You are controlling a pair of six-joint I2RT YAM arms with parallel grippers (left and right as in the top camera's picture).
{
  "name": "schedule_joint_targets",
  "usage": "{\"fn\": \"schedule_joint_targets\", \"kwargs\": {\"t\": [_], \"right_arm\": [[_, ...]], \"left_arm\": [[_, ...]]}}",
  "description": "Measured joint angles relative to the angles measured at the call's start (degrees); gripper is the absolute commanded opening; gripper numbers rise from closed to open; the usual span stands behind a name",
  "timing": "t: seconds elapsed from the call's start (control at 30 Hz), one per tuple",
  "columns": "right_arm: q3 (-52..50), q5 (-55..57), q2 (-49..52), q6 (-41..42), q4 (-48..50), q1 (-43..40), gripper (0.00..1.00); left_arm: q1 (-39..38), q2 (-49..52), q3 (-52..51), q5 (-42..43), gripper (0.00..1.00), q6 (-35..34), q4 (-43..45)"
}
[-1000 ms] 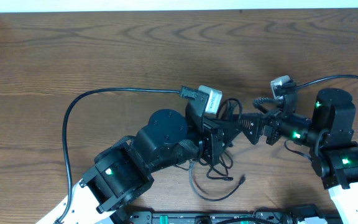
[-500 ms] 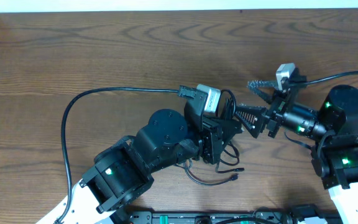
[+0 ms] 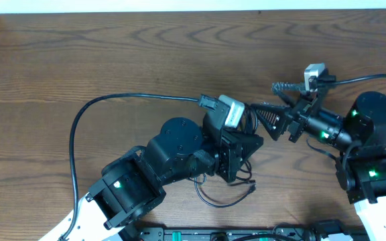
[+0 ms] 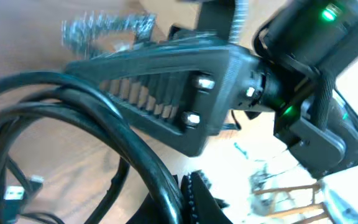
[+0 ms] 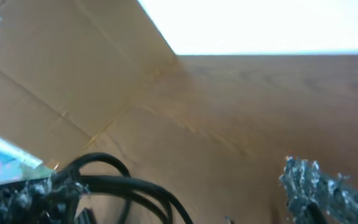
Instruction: Untangle cables
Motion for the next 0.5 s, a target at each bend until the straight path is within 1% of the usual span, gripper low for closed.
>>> {"fn": "schedule_joint_targets", "kwargs": {"t": [0.17,0.3,0.37,0.5], "right_arm": [[0.0,5.4,0.0,4.7,-9.3,-0.4,0.99],[0.0,7.4,0.0,7.6,-12.4,-2.1,0.99],[0.0,7.6,-0.4,8.5,-12.9,-3.0,0.99],[0.0,6.8,-2.2,9.3,-13.4,-3.4,0.99]], "left_arm": [[0.0,0.0,0.0,-2.7,0.07,10.4,-2.8],[0.0,0.0,0.0,-8.1,0.07,16.7,-6.1],[0.0,0.0,0.0,-11.2,0.07,19.0,-7.1],[0.0,0.0,0.0,-16.8,0.07,21.3,-7.5]]}}
